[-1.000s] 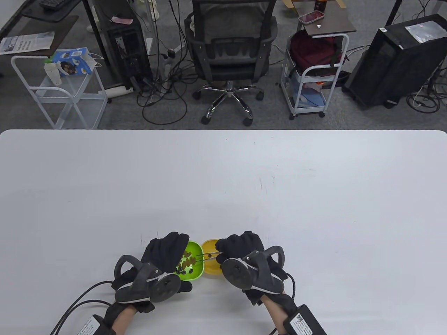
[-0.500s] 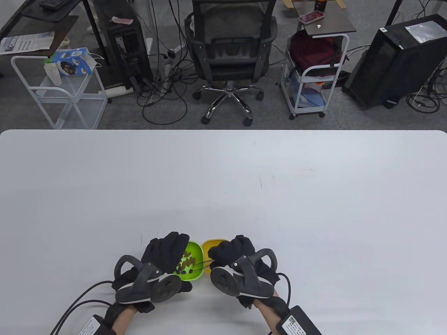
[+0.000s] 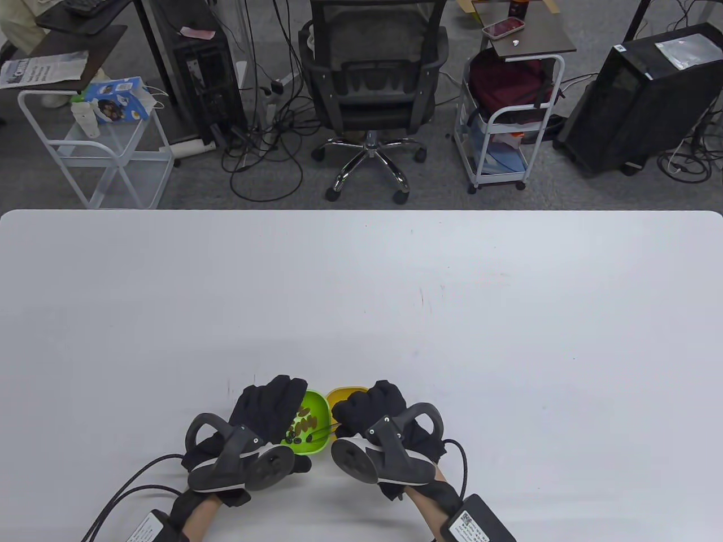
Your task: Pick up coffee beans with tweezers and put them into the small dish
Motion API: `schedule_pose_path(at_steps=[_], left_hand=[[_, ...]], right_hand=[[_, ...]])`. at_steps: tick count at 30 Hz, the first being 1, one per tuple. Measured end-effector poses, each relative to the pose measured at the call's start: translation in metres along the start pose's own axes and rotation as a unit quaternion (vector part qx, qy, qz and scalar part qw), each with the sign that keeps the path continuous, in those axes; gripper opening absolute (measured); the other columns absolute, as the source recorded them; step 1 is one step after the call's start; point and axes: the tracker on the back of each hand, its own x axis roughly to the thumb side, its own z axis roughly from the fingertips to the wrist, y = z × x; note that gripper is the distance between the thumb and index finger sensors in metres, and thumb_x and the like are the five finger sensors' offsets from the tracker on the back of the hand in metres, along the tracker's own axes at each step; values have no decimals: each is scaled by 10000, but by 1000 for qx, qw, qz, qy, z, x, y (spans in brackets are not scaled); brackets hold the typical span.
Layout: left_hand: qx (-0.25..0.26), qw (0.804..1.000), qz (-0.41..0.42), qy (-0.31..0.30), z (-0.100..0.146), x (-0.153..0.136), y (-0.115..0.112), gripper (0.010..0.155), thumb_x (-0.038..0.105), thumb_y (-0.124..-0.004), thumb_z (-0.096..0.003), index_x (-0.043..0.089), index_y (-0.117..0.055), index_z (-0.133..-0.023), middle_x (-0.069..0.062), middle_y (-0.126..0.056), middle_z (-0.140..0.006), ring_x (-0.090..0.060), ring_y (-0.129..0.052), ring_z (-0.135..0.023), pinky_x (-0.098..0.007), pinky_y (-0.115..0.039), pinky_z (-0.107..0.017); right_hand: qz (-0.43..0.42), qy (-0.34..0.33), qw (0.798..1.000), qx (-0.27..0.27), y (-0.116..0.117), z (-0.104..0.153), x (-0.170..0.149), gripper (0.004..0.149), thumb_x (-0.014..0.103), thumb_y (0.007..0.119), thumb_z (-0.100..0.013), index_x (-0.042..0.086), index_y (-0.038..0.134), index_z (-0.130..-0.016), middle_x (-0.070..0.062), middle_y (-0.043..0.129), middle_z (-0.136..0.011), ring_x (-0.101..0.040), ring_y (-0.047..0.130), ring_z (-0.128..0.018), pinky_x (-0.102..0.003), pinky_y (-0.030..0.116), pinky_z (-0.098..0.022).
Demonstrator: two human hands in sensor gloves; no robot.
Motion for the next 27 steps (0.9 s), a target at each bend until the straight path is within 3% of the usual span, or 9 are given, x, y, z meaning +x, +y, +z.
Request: schedule_pose_path(at_steps=[27], left_hand=[[2, 1000, -10, -4, 0, 4, 1, 1159, 720, -725, -333, -35, -476, -1177, -337, -649, -1163, -427, -903, -934, -657, -738, -723]], right_hand=[[34, -2, 999, 19, 2, -3, 5, 416, 382, 661, -430, 225, 779, -798, 37, 884, -619, -168, 924, -436, -575, 723, -685]])
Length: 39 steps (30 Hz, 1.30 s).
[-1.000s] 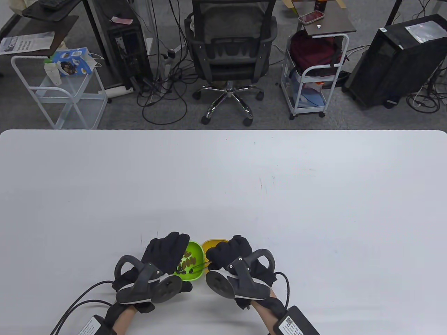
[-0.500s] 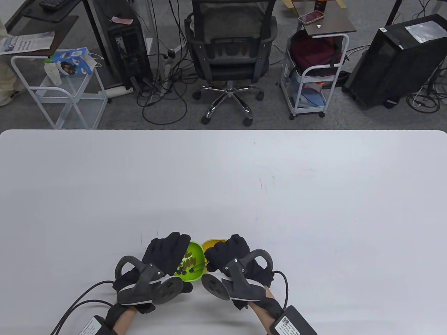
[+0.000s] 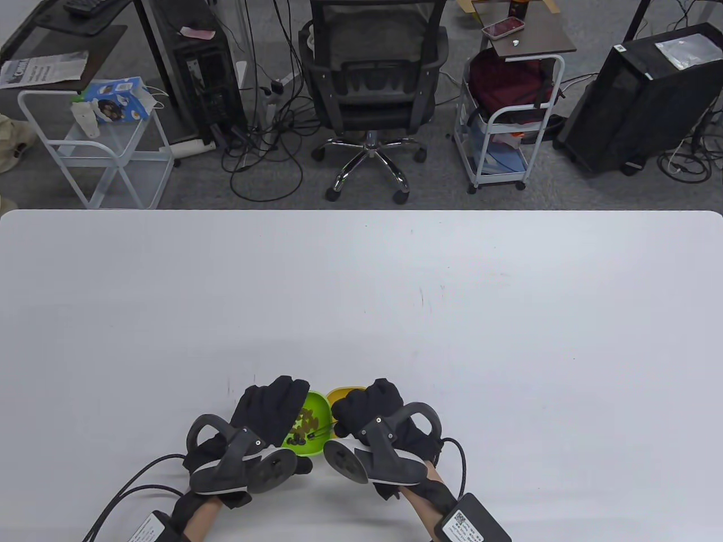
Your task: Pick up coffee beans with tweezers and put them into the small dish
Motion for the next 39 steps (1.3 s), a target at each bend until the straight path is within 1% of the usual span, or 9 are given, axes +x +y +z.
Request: schedule_pose_path(at_steps=[5, 12, 21, 26, 30, 34, 39], left_hand=[[0, 1000, 0, -1, 0, 1, 0, 1158, 720, -725, -333, -33, -476, -1177, -337, -647, -1164, -425, -902, -935, -656, -738, -724], [2, 1000, 2, 1, 0, 0, 0, 1157, 719, -724, -334, -33, -476, -1176, -338, -646, -1163, -427, -902, -934, -658, -739, -722], [3, 1000, 1, 0, 1, 0, 1, 1157, 719, -724, -334, -34, -475, -1177, -338, -646, -1163, -426, -902, -934, -658, -739, -722], [3, 1000, 2, 2, 1, -1, 0, 1157, 719, -723, -335, -35, -476, -1176, -339, -646, -1162, -426, -902, -934, -657, -739, -722], [1, 1000, 1, 2, 1, -1, 0, 1154, 719, -723, -335, -33, -477, -1176, -338, -647, -1162, -424, -902, -936, -656, -739, -722], [2, 1000, 0, 2, 1, -1, 0, 1156, 719, -723, -336, -36, -476, -1176, -336, -646, -1163, -425, -903, -934, -656, -740, -722], [2, 1000, 1, 3, 1, -1, 0, 1154, 719, -722, -336, -35, -477, -1175, -337, -647, -1163, -425, -902, -934, -656, -739, -722]], right_hand=[[6, 0, 1000, 3, -1, 0, 0, 416, 379, 653, -431, 226, 774, -798, 37, 881, -622, -168, 922, -439, -575, 723, -687], [-19, 14, 1000, -9, -8, 1, -7, 413, 379, 649, -430, 226, 770, -793, 35, 877, -623, -168, 918, -443, -577, 718, -690], [-107, 69, 992, -23, -16, 8, -37, 414, 377, 648, -433, 220, 767, -796, 31, 875, -624, -172, 916, -441, -580, 716, -692], [-153, 103, 983, -22, -14, 12, -56, 413, 375, 648, -434, 218, 768, -796, 28, 875, -624, -175, 914, -443, -582, 712, -695], [-192, 130, 973, -13, -8, 15, -71, 412, 371, 651, -434, 215, 770, -797, 22, 873, -626, -183, 910, -445, -587, 704, -698], [-195, 148, 970, -7, -4, 17, -82, 412, 371, 651, -434, 216, 770, -797, 20, 874, -625, -183, 910, -445, -587, 704, -699], [-196, 160, 968, -3, -1, 18, -88, 409, 365, 652, -434, 216, 771, -796, 16, 873, -628, -189, 908, -448, -591, 698, -701]])
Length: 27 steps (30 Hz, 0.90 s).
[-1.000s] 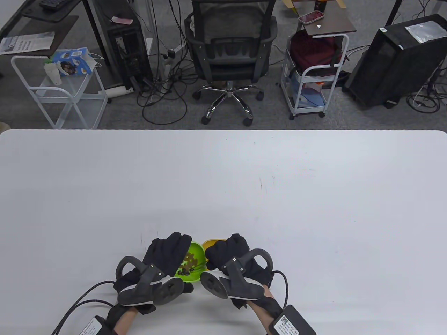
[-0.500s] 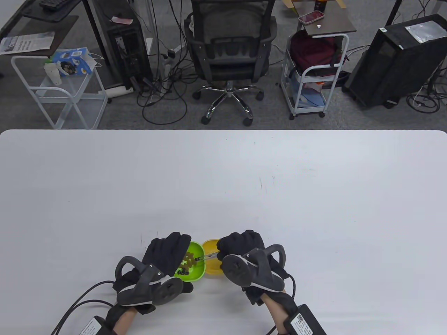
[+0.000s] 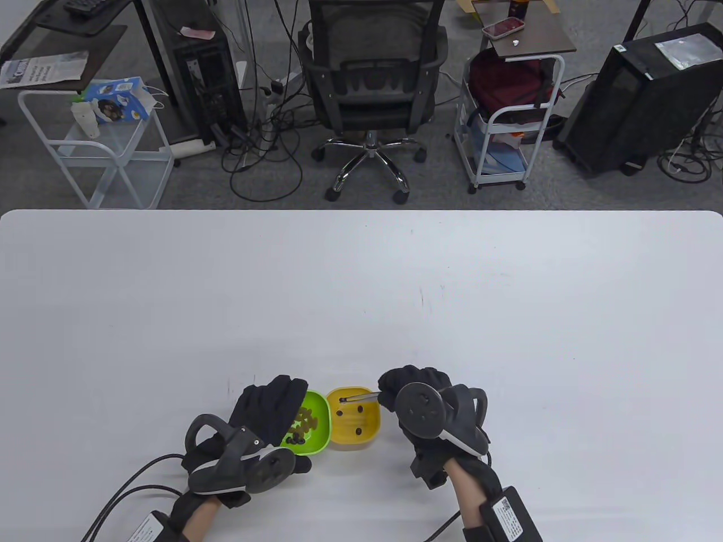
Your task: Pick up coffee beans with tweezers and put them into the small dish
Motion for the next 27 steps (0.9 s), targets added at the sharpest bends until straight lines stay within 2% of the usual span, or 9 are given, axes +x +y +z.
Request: schedule_pose_path(at_steps=[8, 17, 27], left_hand=[[0, 1000, 0, 0, 0, 0, 0, 1154, 719, -722, -336, -34, -476, -1175, -337, -645, -1164, -426, -902, -935, -657, -738, -722], [1, 1000, 0, -1, 0, 0, 0, 1155, 719, -722, -335, -34, -476, -1176, -337, -646, -1164, -425, -902, -935, -657, -738, -722], [2, 1000, -2, -1, 1, 0, 0, 1156, 719, -722, -334, -33, -475, -1177, -338, -645, -1164, -426, -903, -934, -657, -738, -722]], right_hand=[[-7, -5, 1000, -14, 1, 1, 1, 431, 372, 678, -425, 206, 780, -810, 22, 882, -633, -185, 918, -448, -591, 703, -694], [5, -56, 998, -18, 3, 7, 25, 437, 384, 689, -422, 213, 782, -814, 36, 887, -631, -173, 926, -442, -580, 716, -684], [45, -100, 994, 8, 23, 8, 50, 441, 390, 693, -420, 217, 781, -816, 45, 889, -631, -167, 931, -442, -575, 723, -682]])
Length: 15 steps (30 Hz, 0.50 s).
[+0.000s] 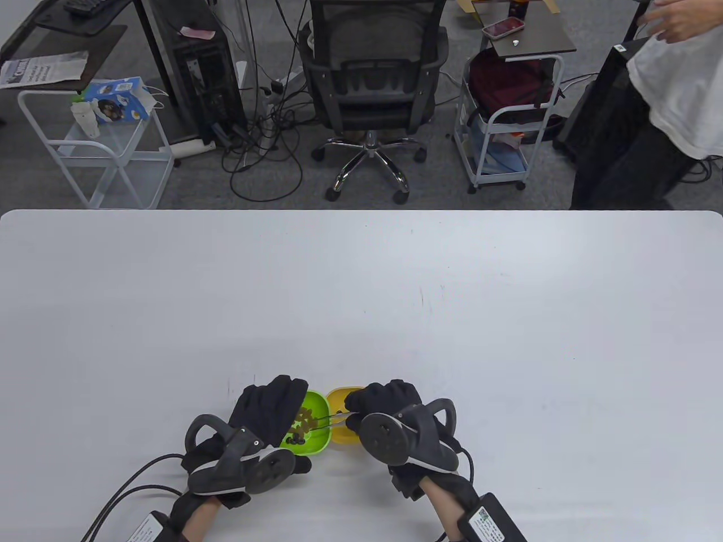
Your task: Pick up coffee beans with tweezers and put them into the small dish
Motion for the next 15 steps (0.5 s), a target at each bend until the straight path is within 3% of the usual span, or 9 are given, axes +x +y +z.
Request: schedule_pose_path(at_steps=[15], left_hand=[[0, 1000, 0, 0, 0, 1, 0, 1157, 720, -722, -333, -32, -475, -1177, -338, -646, -1164, -426, -901, -935, -656, -739, -723]], right_hand=[[18, -24, 999, 22, 10, -2, 14, 440, 394, 706, -416, 215, 793, -808, 51, 896, -618, -166, 936, -427, -573, 730, -676]])
